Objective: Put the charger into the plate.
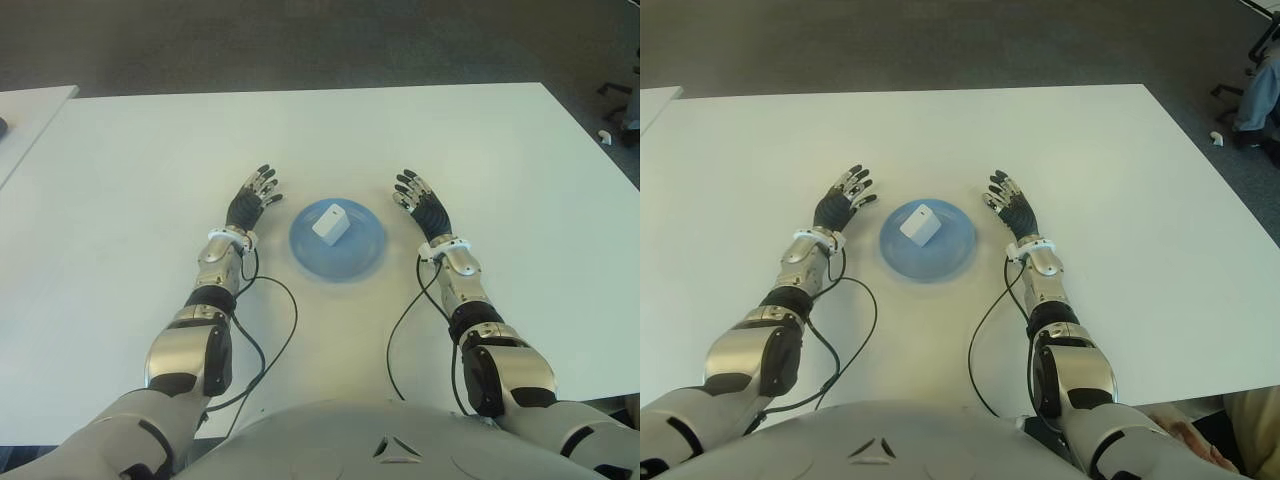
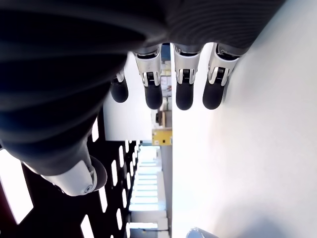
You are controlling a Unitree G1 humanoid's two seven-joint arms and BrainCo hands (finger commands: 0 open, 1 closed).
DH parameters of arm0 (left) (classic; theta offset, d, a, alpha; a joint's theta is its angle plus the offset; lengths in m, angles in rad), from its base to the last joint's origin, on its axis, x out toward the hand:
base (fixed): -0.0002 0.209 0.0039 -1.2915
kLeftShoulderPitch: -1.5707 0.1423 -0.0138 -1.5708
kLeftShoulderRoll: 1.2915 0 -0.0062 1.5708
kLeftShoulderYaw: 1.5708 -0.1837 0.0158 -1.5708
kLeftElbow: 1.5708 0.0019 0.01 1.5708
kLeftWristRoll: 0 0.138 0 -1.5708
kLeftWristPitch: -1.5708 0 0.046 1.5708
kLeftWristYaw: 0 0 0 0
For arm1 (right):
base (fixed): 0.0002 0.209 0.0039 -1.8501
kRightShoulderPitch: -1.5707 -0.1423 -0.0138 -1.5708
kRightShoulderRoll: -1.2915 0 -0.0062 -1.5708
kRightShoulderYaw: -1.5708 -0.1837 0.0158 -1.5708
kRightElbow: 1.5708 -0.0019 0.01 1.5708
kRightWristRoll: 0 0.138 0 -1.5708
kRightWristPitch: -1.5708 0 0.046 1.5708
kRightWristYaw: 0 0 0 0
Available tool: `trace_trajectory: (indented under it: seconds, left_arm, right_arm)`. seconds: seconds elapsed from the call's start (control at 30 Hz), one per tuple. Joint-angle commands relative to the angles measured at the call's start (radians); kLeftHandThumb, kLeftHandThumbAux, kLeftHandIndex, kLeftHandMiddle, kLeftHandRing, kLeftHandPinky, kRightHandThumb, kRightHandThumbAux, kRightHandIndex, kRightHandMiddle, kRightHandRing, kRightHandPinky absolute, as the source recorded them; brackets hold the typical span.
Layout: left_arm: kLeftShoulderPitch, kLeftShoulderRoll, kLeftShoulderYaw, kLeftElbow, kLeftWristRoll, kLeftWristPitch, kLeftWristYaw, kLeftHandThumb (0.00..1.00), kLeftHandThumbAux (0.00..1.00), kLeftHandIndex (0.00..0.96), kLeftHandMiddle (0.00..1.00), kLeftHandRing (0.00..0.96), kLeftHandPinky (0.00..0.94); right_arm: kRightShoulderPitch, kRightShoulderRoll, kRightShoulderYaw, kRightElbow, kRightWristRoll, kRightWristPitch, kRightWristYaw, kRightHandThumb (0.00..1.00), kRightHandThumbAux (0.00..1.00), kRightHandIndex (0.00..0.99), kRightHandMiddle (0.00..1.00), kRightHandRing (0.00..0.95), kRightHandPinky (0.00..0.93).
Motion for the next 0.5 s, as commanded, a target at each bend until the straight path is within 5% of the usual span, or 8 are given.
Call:
trace_trajectory:
  seconds: [0.03,0.5]
  left_arm:
    - [0.027,0.003,-0.017,0.036,0.03,0.005,0.015,0.0,0.525,0.0,0.0,0.0,0.0]
    - [0.024,0.007,-0.054,0.052,0.095,-0.035,0.109,0.0,0.516,0.0,0.0,0.0,0.0]
  right_arm:
    - [0.018,0.008,-0.006,0.008,0.01,0.034,-0.01,0.0,0.674,0.006,0.101,0.079,0.061]
    - [0.017,0.009,-0.009,0.003,0.012,0.046,-0.014,0.0,0.658,0.009,0.106,0.076,0.056]
